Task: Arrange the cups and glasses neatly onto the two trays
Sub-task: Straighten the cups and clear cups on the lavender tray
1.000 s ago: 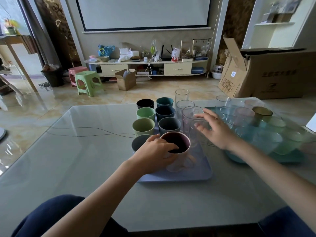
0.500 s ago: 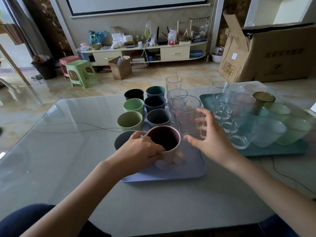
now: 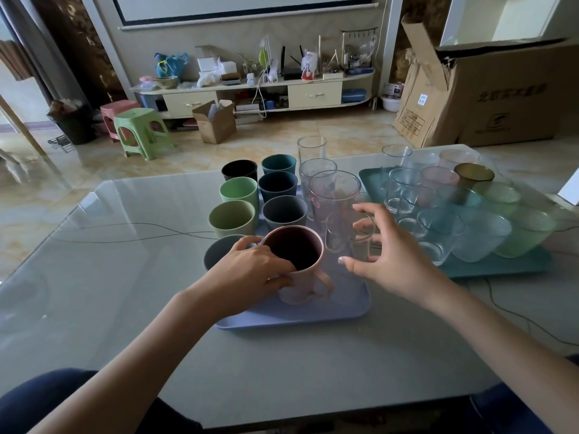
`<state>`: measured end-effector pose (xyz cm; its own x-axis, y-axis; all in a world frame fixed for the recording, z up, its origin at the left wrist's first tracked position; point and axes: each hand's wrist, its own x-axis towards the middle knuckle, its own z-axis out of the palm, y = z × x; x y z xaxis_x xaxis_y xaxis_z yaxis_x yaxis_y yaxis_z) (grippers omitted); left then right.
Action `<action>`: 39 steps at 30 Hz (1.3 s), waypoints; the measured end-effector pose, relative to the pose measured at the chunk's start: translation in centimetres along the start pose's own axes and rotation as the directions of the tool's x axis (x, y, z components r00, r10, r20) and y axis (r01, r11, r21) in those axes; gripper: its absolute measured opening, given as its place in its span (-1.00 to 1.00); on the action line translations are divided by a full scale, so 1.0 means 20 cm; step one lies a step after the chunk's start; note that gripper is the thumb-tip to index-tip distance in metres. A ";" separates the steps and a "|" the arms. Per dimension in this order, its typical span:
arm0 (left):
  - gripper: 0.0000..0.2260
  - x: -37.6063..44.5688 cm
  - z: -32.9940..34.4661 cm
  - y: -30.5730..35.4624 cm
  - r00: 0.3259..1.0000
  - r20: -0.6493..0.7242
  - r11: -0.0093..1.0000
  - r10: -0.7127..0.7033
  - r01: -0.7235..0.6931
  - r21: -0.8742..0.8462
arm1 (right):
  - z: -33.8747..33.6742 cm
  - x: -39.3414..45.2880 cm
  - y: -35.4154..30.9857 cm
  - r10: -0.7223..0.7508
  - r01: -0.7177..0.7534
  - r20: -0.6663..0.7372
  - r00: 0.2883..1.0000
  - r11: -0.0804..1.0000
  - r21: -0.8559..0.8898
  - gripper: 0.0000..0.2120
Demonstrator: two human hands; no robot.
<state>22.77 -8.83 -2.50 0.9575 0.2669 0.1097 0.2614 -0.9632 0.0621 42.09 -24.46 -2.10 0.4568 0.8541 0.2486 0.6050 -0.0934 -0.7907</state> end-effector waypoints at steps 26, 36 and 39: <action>-0.56 0.00 -0.05 0.00 1.000 -0.007 0.999 0.002 -0.002 -0.045 | -0.09 0.10 0.02 0.087 -0.108 0.086 0.993 0.954 0.281 -0.65; -0.62 0.05 -0.12 -0.04 0.941 -0.324 0.995 -0.095 0.088 -0.036 | -0.16 0.46 0.17 -0.002 0.048 0.181 0.984 0.966 -0.253 -0.73; -0.67 0.09 -0.10 -0.07 0.914 -0.382 0.991 -0.134 0.132 -0.032 | -0.13 0.47 0.16 -0.056 0.095 0.170 0.984 0.968 -0.233 -0.81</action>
<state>23.92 -6.87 -0.46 0.7938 0.3847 0.4710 0.3812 -0.9182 0.1076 50.11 -18.02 -0.82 0.3048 0.9326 0.1935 0.7811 -0.1285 -0.6110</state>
